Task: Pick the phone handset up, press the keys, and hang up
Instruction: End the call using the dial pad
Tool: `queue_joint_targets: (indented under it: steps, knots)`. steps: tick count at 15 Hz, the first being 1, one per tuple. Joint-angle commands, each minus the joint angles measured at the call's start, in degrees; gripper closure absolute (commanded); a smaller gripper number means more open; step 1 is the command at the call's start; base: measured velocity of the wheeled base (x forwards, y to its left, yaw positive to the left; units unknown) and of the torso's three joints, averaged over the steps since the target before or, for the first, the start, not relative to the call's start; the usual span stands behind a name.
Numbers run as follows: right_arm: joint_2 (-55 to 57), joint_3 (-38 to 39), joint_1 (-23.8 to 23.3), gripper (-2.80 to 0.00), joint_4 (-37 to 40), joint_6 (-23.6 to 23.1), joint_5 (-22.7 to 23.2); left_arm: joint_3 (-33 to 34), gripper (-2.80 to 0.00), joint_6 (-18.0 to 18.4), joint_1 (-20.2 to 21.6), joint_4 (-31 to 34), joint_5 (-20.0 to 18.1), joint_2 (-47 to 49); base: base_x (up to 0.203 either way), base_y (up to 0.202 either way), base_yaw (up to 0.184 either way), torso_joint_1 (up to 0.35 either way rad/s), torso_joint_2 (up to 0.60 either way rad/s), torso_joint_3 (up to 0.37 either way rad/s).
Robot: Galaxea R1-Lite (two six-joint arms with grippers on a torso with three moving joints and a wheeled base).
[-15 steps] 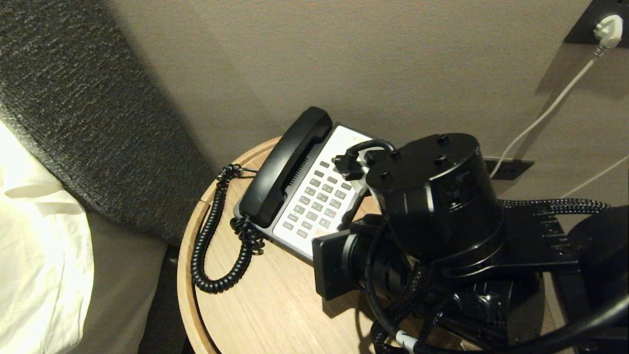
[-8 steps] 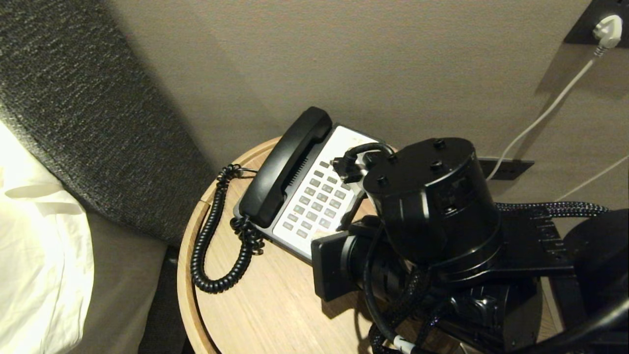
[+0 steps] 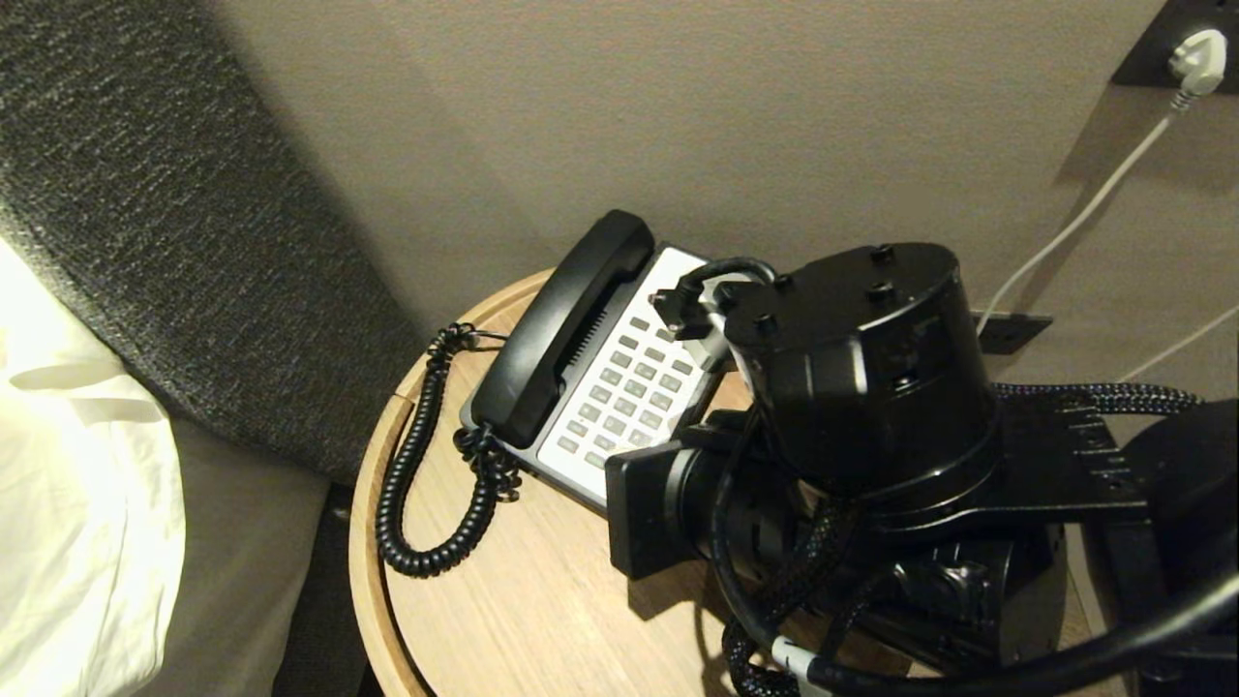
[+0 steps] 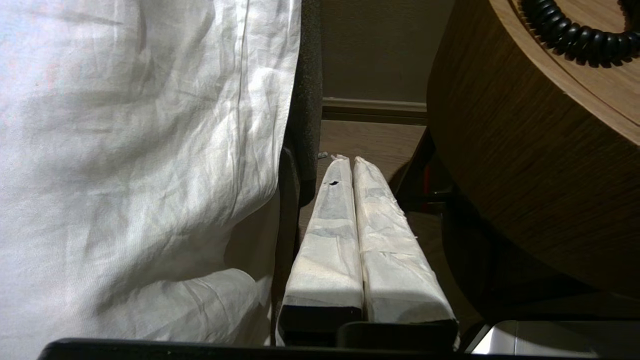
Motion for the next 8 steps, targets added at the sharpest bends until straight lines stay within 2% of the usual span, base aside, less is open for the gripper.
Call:
queue_joint_targets:
  steps: [1,8]
  knots:
    - [-0.03,0.09,0.03,0.00,0.03,0.04,-0.18,1.41,0.00,-0.04,0.00,-0.03,-0.02,0.01,0.000,0.000,0.000,0.000,0.00,0.000]
    - [-0.38,1.37,0.00,0.00,0.82,-0.22,-0.44,1.41,0.00,0.03,0.00,-0.04,-0.02,-0.01,0.000,0.000,0.000,0.000,0.00,0.000]
